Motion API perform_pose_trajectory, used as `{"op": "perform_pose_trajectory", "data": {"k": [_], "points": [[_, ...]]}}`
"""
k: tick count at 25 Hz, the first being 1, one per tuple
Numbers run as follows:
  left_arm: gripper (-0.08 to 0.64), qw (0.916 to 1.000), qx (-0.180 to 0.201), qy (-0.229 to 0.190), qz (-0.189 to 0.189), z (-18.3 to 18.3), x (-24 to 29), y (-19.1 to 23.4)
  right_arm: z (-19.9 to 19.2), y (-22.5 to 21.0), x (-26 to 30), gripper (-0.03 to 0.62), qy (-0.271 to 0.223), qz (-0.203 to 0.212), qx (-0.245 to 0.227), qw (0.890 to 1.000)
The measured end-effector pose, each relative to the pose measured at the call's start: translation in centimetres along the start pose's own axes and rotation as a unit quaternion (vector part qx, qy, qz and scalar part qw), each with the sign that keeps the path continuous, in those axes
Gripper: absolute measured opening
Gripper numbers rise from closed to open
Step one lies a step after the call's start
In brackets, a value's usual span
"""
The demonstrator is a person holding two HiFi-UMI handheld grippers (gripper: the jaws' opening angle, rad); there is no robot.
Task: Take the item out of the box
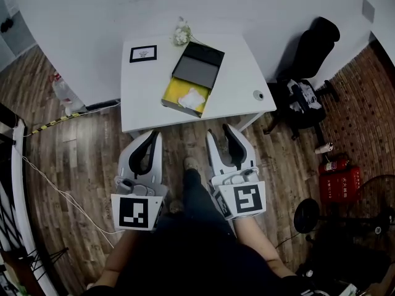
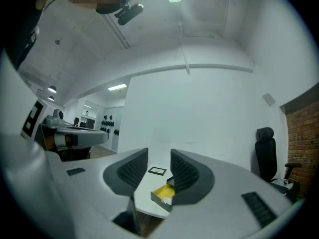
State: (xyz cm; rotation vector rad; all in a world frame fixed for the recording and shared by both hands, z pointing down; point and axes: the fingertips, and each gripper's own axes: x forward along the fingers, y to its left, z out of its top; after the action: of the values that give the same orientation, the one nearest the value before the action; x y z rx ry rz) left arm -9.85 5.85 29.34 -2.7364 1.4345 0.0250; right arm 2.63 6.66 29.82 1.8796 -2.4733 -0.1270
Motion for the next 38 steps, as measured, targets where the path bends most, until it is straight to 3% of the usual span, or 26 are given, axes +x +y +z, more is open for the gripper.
{"op": "perform_pose_trajectory", "data": {"k": [8,12,16,22,30,38], "points": [[0.011,0.9997,0.012,-0.017,0.011,-0.7,7.8,1.8,-2.3,-4.4,7.0,0.130,0.006,0.024,0.003,1.000],[0.011,0.9997,-0.001,0.010,0.023,-2.3,12.6,3.0,-3.6,-7.1,11.3,0.131,0.017,0.047,-0.006,0.999],[0.011,0.9991,0.016,-0.015,0.036,-2.1,17.0,4.5,-5.2,-9.9,15.5,0.130,0.035,0.068,-0.003,0.997],[0.011,0.9981,0.009,0.001,0.062,-3.5,21.7,6.1,-6.7,-12.7,20.4,0.130,0.048,0.100,-0.003,0.994],[0.011,0.9947,0.018,-0.031,0.096,-3.3,25.8,8.2,-8.1,-14.4,25.1,0.130,0.053,0.140,-0.010,0.989],[0.011,0.9934,0.009,0.013,0.113,-5.8,26.3,9.7,-11.0,-13.0,27.1,0.130,0.095,0.171,-0.005,0.981]]}}
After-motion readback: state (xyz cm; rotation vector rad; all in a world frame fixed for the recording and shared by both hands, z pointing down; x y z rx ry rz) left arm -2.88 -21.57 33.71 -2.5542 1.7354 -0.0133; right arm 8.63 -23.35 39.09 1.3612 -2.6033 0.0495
